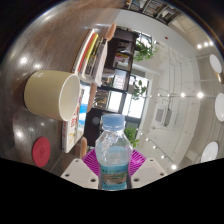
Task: Pour water
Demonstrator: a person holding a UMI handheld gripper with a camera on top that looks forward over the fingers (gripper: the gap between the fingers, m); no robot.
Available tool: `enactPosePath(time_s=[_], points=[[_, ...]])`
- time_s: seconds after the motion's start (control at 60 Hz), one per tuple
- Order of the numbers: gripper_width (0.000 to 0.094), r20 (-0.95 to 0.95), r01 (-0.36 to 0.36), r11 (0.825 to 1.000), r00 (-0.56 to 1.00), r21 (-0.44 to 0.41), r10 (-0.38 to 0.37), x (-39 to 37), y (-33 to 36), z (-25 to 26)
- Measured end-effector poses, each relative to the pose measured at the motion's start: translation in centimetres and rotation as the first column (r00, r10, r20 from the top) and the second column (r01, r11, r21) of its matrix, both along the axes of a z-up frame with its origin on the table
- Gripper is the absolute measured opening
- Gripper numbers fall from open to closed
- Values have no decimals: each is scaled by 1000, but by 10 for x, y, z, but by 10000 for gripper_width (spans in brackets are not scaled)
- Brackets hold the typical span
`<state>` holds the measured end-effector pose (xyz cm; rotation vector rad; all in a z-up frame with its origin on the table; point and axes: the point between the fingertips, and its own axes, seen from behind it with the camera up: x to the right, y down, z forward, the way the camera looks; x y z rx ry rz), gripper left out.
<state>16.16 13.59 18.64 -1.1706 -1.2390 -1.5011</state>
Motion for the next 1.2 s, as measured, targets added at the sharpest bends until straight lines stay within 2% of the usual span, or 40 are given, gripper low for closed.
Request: enactPosePath(time_s=[0.133, 0.283, 0.383, 0.5, 0.617, 0.7, 0.783, 0.85, 0.883, 0.983, 1.1, 1.117, 1.2], points=[[320, 288, -49, 999, 956, -22, 53, -23, 15, -11], [320, 464, -78, 995, 880, -57, 95, -35, 22, -25], [319, 508, -84, 994, 855, -62, 104, -40, 21, -31], [319, 463, -74, 996, 882, -48, 88, -31, 26, -31], [319, 291, -73, 997, 954, 4, 68, -30, 19, -7], [319, 7, -47, 998, 999, 48, 47, -17, 17, 6], [320, -341, -27, 997, 939, 67, 48, -7, 13, 26], [325, -579, -1, 996, 814, 94, 55, -3, 5, 33], [334, -677, -11, 996, 733, 92, 70, 4, 3, 41], [334, -903, -17, 996, 421, 86, 85, 13, 1, 40], [336, -995, 2, 998, 70, 69, 69, 30, 10, 11], [338, -997, 18, 998, 31, 65, 65, 13, 13, -3], [337, -992, 0, 1000, -124, 31, 31, 34, 13, -27]])
